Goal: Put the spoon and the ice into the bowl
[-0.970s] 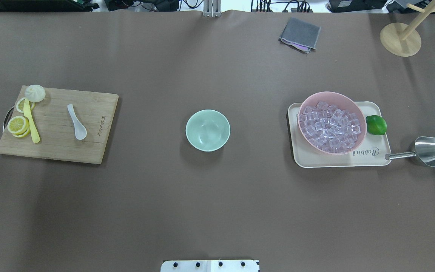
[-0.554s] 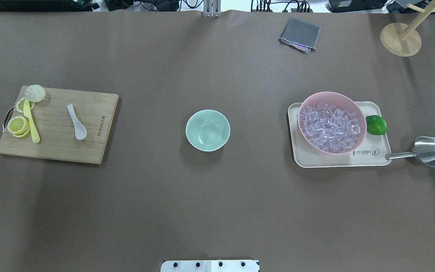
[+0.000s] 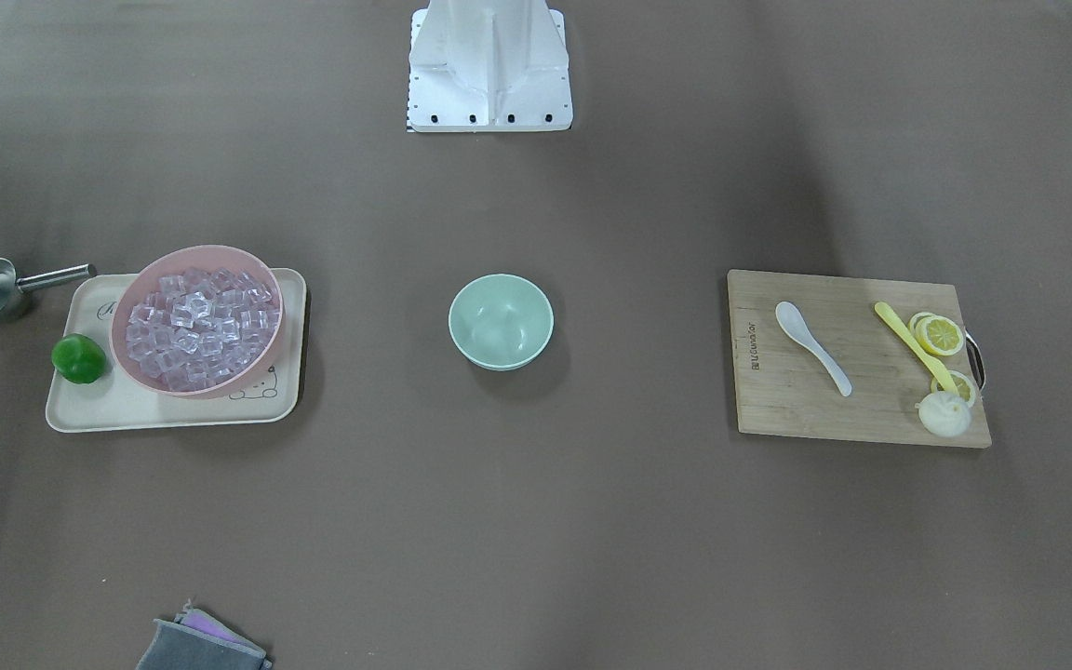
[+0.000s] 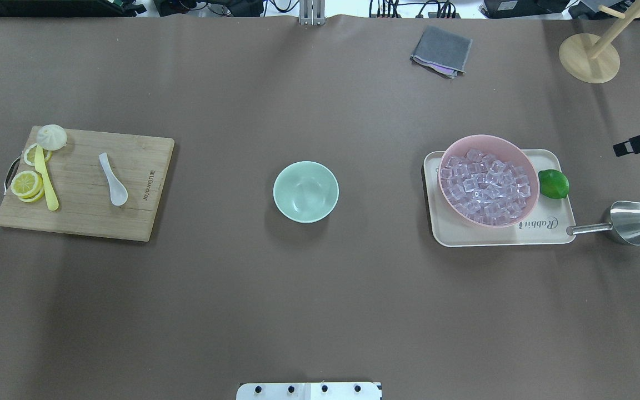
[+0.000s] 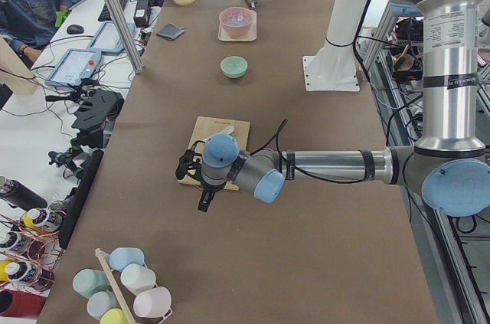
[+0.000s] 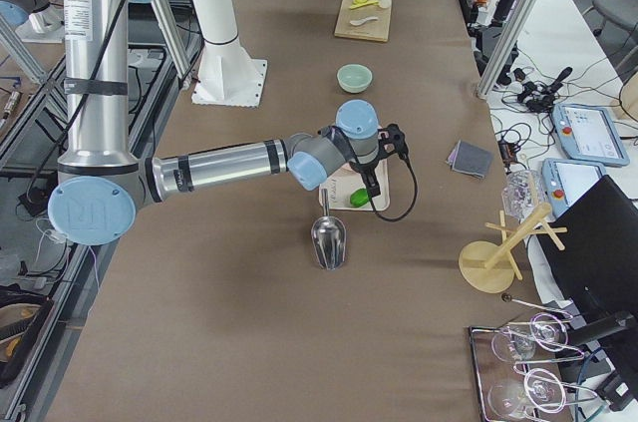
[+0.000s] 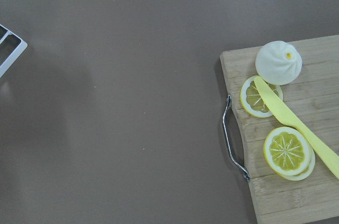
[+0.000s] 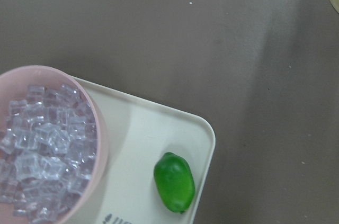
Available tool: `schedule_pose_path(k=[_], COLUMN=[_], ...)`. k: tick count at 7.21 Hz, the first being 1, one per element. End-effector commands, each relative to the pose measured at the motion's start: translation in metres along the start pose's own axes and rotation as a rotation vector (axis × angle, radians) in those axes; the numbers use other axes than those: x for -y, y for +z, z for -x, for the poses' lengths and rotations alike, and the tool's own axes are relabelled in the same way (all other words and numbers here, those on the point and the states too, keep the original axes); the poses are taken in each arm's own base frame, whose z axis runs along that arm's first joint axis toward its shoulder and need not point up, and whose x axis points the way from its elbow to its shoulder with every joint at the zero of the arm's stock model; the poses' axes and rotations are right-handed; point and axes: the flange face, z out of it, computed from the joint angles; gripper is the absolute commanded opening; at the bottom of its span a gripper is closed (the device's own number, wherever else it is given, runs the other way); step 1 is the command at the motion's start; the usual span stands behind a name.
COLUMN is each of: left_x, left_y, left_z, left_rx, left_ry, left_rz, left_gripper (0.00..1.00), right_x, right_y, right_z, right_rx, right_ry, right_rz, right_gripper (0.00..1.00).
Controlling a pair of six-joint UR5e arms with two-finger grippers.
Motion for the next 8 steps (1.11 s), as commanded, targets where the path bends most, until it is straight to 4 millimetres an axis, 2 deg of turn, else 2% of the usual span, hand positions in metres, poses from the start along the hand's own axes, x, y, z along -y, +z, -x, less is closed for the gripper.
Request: schedule_pose_path(k=[1, 3, 4, 7, 8], left_x=[0.000, 0.000, 0.000, 0.000, 0.000], left_y=[0.000, 0.000, 0.000, 0.000, 0.000], left_z=[0.000, -0.001, -0.001, 0.000, -0.001], left_rx=[-0.004, -0.007, -0.005, -0.005, -0.007], left_ry=[0.001, 0.001, 0.002, 0.001, 0.002], left_rz=[0.001, 0.001, 0.001, 0.002, 0.001], left_gripper=[0.98, 0.98, 0.98, 0.98, 0.98], right_x=[0.021, 0.019, 0.013, -0.008, -0.012], right_y=[0.041, 0.080, 0.088, 0.122, 0.127], right_z=[0.085, 0.149, 0.165, 0.192, 0.196], right_rx=[-0.032, -0.054, -0.074, -0.135, -0.142], right_ry=[0.002, -0.045, -0.074, -0.133, -0.143], right_rz=[-0.031, -0.049, -0.061, -0.071, -0.071], right_gripper=[0.91, 0.76, 0.71, 0.59, 0.57])
